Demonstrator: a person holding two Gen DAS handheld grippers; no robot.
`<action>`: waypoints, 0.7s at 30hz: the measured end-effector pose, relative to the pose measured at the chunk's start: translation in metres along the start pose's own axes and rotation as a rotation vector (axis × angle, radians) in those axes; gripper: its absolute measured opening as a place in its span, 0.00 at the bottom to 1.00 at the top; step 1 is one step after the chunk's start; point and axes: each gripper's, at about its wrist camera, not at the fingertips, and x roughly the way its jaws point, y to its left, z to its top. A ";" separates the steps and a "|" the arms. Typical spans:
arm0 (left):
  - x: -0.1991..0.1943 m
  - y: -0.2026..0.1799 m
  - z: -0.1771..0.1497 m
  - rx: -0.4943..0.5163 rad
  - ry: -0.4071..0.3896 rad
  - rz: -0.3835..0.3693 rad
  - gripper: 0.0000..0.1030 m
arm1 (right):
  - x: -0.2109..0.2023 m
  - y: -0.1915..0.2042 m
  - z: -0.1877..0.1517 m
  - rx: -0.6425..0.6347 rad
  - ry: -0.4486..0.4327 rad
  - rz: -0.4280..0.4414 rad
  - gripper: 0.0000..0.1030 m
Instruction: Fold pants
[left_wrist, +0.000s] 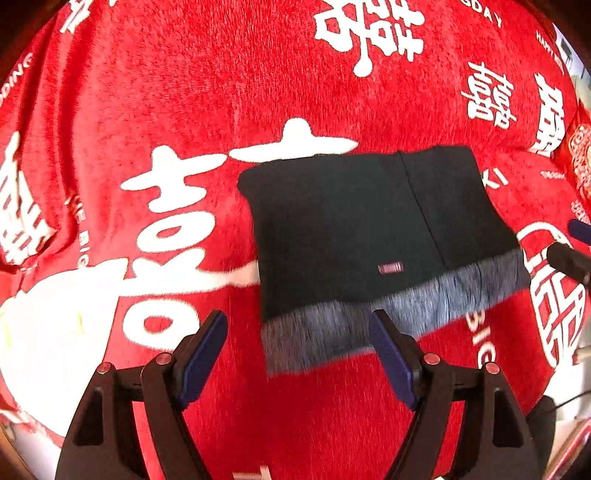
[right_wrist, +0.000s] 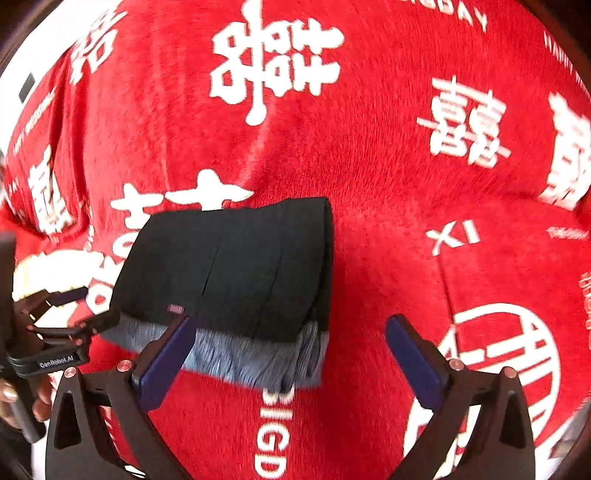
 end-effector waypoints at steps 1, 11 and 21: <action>-0.003 -0.003 -0.008 -0.005 0.000 0.009 0.78 | -0.001 0.010 -0.005 -0.016 0.004 -0.027 1.00; -0.019 -0.029 -0.054 -0.058 0.018 0.042 0.78 | -0.011 0.057 -0.067 -0.072 0.108 -0.117 1.00; -0.030 -0.033 -0.085 -0.121 0.037 0.020 0.78 | -0.021 0.068 -0.104 -0.064 0.122 -0.135 1.00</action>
